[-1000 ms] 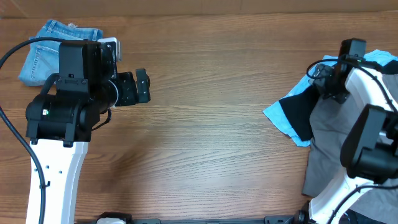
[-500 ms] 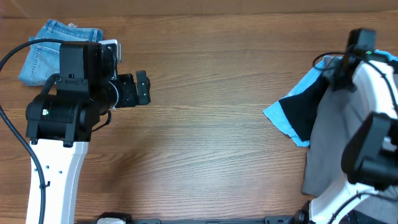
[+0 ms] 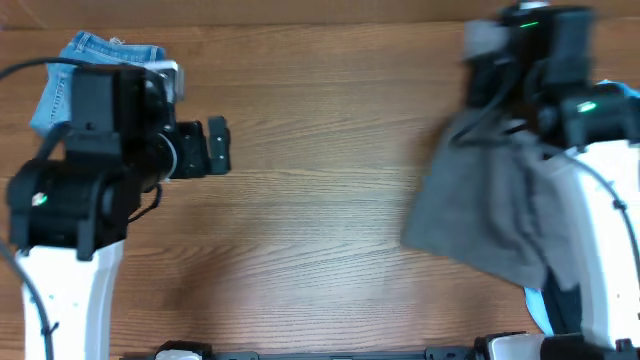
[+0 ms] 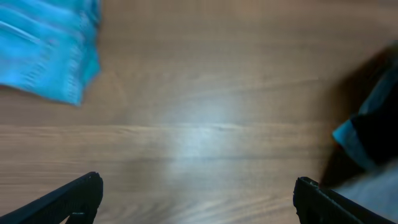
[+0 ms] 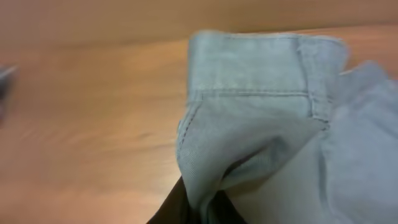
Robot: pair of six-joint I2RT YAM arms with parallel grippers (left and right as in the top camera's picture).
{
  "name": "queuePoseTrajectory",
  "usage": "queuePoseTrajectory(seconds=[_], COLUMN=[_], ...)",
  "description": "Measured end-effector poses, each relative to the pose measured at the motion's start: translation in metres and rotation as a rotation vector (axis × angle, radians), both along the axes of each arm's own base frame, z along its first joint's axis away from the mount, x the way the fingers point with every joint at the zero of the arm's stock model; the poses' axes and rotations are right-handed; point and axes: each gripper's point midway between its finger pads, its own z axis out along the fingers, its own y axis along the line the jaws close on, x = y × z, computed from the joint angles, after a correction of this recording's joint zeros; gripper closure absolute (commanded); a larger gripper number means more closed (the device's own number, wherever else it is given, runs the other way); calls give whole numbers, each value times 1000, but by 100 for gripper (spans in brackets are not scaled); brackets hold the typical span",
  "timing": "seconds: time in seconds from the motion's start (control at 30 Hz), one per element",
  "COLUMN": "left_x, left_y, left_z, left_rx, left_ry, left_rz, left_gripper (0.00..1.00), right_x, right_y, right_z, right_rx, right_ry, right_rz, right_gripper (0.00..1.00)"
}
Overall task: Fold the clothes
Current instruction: 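Grasp the grey shorts with the right gripper and drag them leftward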
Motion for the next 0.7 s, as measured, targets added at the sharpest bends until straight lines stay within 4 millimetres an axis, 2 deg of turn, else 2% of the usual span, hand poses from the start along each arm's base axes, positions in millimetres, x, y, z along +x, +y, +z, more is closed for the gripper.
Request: queuePoseTrajectory(seconds=[0.03,0.1,0.17,0.23,0.3,0.37,0.5,0.6,0.7], left_x=[0,-2,-4,-8,-13,-16,-12,4,27], left_y=[3,9,15,20,24,24,14,-3,-26], left_z=[10,30,48,63,75,79,74,57,28], left_rx=[9,29,53,76,90,93,74,49,42], left_ry=[-28,-82,-133,-178,-216,-229,-210,-149,-56], left_rz=[11,34,55,65,71,71,10,-66,-152], left_gripper=[0,0,0,0,0,0,0,0,0], right_x=[-10,-31,-58,-83,-102,-104,-87,-76,-77], right_y=[26,70,117,151,173,173,143,113,79], right_z=[-3,-9,-13,-15,-16,-16,-2,28,68], right_rx=[-1,-7,-29,-56,-96,-135,-178,-136,-48], right_ry=[17,50,68,67,54,41,-9,-76,-161], right_rz=[70,188,330,431,479,458,286,134,-5], right_gripper=[74,45,24,12,5,3,2,3,3])
